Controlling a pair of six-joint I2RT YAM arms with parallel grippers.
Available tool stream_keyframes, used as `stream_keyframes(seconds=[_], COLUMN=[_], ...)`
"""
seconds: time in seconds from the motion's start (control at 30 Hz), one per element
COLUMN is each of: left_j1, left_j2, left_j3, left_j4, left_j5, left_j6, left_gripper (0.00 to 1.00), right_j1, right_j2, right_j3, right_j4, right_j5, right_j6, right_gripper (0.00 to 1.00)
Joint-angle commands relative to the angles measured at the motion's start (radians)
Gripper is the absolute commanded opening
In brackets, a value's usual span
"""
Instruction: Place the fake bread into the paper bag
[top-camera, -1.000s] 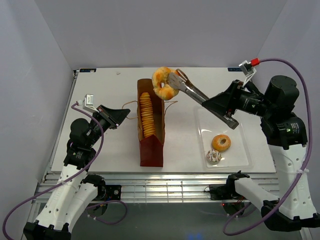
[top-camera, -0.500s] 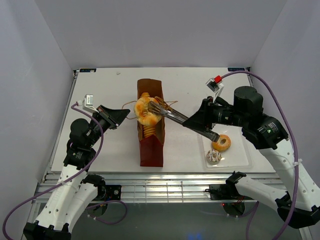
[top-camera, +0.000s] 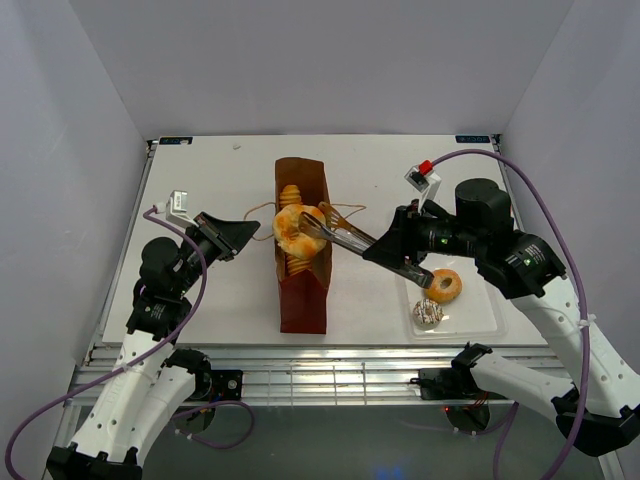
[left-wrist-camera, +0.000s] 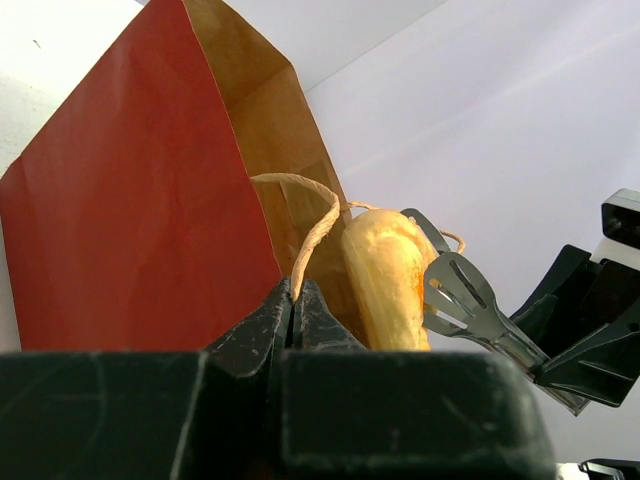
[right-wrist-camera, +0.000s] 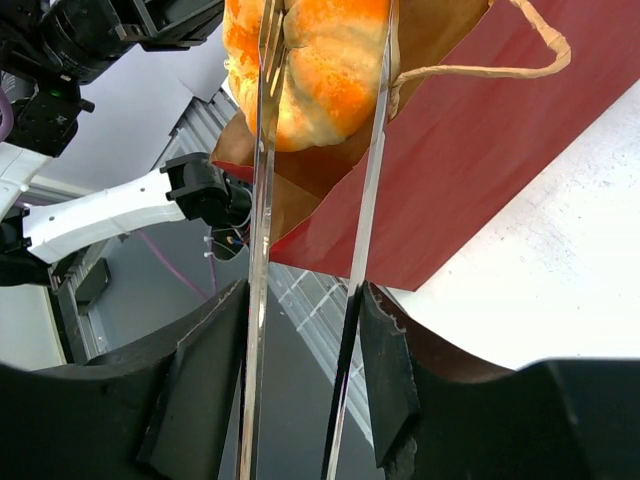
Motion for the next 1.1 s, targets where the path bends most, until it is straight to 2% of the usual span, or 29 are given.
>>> stream_keyframes(seconds=[0.0,0.73,0.83,1.07], left_j1=[-0.001,-0.001,-0.001,-0.001], left_j2=[-0.016,-0.036,-0.035,-0.038], left_j3=[0.03,0.023,0.02,0.007], left_j4=[-0.019,-0.025,-0.025,-0.019], left_j5=[-0.007,-0.001,0.002,0.005], left_j6=[0.016,0.011,0.009,0.005], left_gripper=[0.0,0.0,0.0,0.0], right_j1=[0.008,0.01,0.01,0.01], right_j2=[-0.019,-0.036,-0.027,0.064], right_j3=[0.004,0.021,0.067,0.357], right_j4=[0.054,0.022,0.014,-0.111], right_j5=[0.011,0.045,0.063,0.232], right_j6=[-0.019,-0.03,-0.031,-0.099], right_gripper=[0.53,0.59,0.58,0.57])
